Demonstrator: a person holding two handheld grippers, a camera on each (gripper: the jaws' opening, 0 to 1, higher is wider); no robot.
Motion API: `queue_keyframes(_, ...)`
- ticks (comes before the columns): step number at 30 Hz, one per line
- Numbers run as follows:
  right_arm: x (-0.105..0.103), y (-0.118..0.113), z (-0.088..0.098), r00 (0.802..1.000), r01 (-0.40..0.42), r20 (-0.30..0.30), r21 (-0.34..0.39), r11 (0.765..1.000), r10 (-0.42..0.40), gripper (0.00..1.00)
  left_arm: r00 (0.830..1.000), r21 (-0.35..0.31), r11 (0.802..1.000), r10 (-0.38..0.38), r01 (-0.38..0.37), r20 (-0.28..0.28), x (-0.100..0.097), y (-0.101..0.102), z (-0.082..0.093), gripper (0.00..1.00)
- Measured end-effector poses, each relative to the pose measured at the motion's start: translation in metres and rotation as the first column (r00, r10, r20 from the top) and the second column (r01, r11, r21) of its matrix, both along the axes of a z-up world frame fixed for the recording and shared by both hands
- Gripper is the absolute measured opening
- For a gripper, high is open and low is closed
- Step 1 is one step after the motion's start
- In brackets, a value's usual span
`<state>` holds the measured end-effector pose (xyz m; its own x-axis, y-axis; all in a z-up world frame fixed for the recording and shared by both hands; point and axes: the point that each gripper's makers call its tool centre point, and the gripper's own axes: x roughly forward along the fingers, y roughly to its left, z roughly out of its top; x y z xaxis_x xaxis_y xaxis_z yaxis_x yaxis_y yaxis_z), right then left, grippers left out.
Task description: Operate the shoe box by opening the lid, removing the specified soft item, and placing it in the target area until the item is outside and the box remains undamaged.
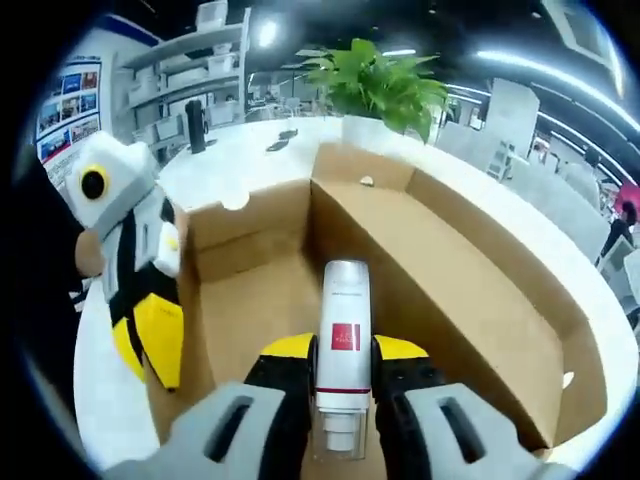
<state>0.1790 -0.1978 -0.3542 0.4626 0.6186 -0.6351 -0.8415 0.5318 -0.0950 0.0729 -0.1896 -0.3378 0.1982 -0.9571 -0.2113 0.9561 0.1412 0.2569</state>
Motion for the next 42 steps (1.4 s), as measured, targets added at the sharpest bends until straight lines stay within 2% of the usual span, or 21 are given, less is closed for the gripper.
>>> queue_keyframes(7,-0.010,-0.002,0.034,0.998,0.036,0.046,0.028,0.999,-0.038,0.20,1.000,0.000,1.000,0.000,0.000,0.000,0.000,0.001,-0.001,0.04)
queue_keyframes(14,-0.023,-0.028,0.072,0.987,0.135,0.078,0.087,0.987,-0.142,0.20,1.000,0.000,1.000,-0.001,0.001,0.001,0.000,0.000,-0.001,0.04)
queue_keyframes(18,-0.030,-0.047,0.090,0.974,0.196,0.088,0.131,0.972,-0.208,0.20,1.000,0.000,1.000,-0.001,0.001,0.001,0.000,0.000,-0.001,0.04)
queue_keyframes(28,-0.046,-0.115,0.121,0.921,0.347,0.138,0.141,0.927,-0.365,0.20,1.000,0.000,1.000,-0.001,0.001,0.002,0.000,0.000,-0.001,0.04)
queue_keyframes(32,-0.054,-0.148,0.131,0.889,0.416,0.146,0.144,0.898,-0.435,0.20,1.000,0.000,1.000,-0.001,0.001,0.003,-0.001,-0.001,0.002,0.04)
queue_keyframes(36,-0.064,-0.179,0.139,0.845,0.487,0.167,0.148,0.861,-0.507,0.20,1.000,0.000,1.000,-0.001,0.001,0.004,-0.002,-0.002,0.004,0.04)
queue_keyframes(39,-0.072,-0.218,0.145,0.784,0.573,0.188,0.149,0.806,-0.592,0.20,1.000,-0.001,1.000,-0.001,0.001,0.005,-0.003,-0.002,0.005,0.04)
queue_keyframes(41,-0.082,-0.255,0.142,0.725,0.647,0.190,0.140,0.750,-0.662,0.20,1.000,0.000,1.000,-0.002,0.002,0.005,-0.003,-0.003,0.006,0.04)
queue_keyframes(42,-0.085,-0.266,0.140,0.709,0.666,0.185,0.141,0.732,-0.681,0.20,1.000,0.000,1.000,-0.001,0.001,0.006,-0.003,-0.003,0.006,0.04)
